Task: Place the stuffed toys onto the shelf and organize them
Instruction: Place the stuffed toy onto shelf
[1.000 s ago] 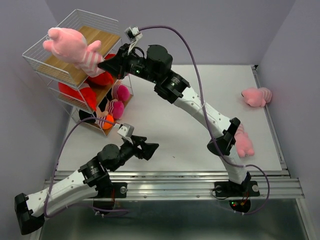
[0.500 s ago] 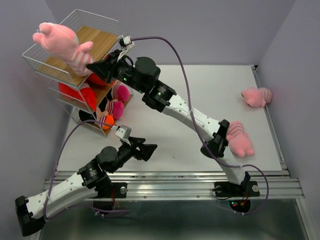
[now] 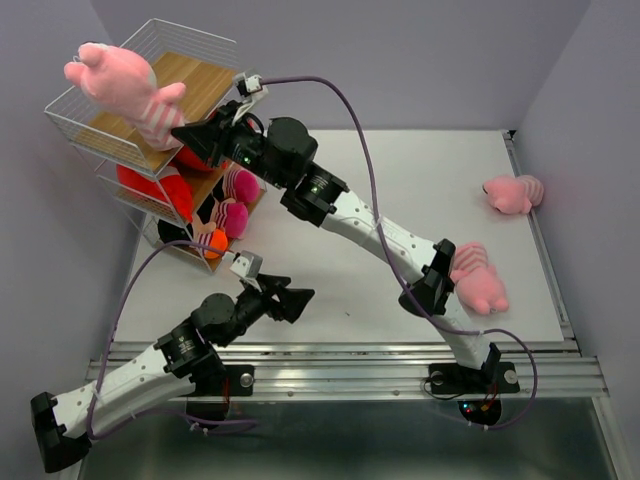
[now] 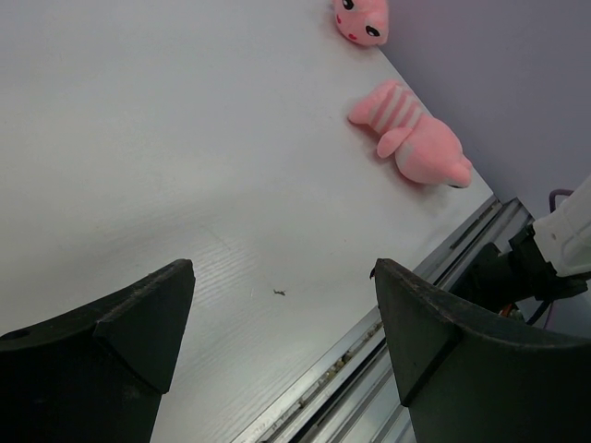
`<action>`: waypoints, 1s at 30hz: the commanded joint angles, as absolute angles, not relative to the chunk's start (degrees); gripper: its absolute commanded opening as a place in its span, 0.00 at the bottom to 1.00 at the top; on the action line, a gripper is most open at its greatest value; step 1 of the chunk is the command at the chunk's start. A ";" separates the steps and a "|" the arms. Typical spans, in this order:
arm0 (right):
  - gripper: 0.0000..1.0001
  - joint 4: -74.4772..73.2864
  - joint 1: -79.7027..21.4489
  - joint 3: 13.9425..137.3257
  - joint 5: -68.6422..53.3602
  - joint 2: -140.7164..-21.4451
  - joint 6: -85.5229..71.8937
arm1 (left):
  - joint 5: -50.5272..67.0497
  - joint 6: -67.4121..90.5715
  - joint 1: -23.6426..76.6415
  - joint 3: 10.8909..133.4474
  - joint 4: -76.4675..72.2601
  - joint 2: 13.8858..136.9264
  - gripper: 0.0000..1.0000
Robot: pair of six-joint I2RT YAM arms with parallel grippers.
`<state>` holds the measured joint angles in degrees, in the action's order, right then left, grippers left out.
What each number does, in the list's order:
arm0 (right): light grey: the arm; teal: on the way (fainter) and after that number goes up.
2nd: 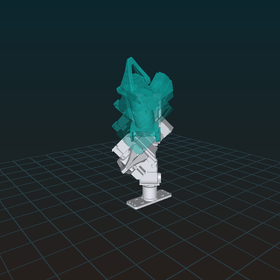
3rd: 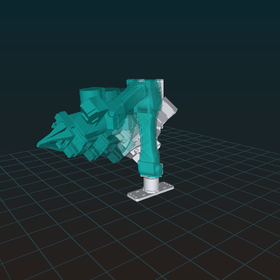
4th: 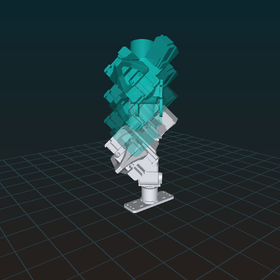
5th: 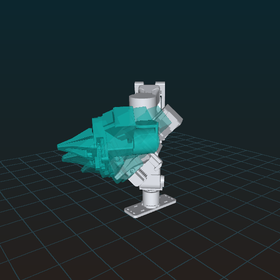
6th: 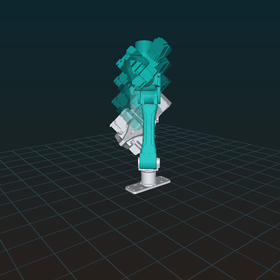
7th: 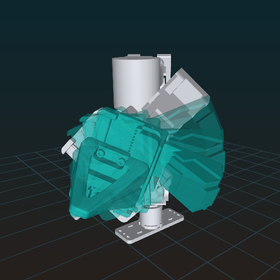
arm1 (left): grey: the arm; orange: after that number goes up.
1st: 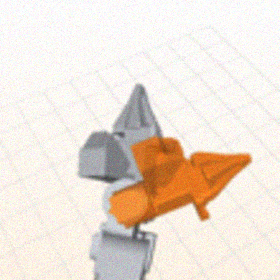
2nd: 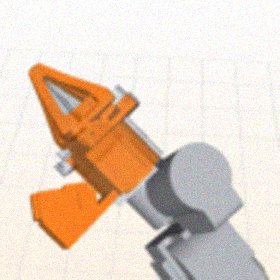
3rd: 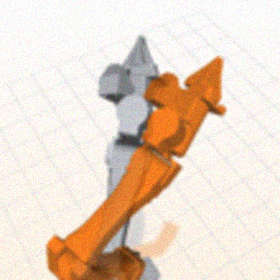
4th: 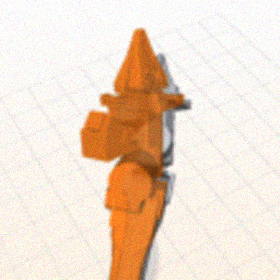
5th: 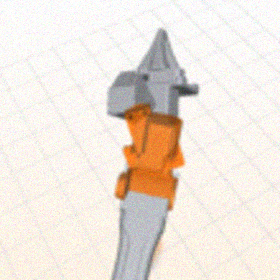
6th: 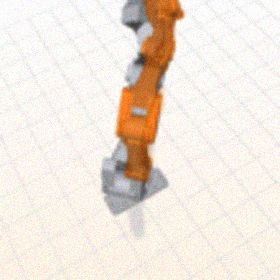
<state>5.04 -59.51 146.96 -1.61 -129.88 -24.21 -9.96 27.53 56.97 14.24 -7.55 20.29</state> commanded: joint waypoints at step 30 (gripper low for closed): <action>0.31 11.16 -62.31 149.94 -0.35 -128.23 -21.53 | -10.55 28.04 57.30 13.53 -9.93 18.54 0.90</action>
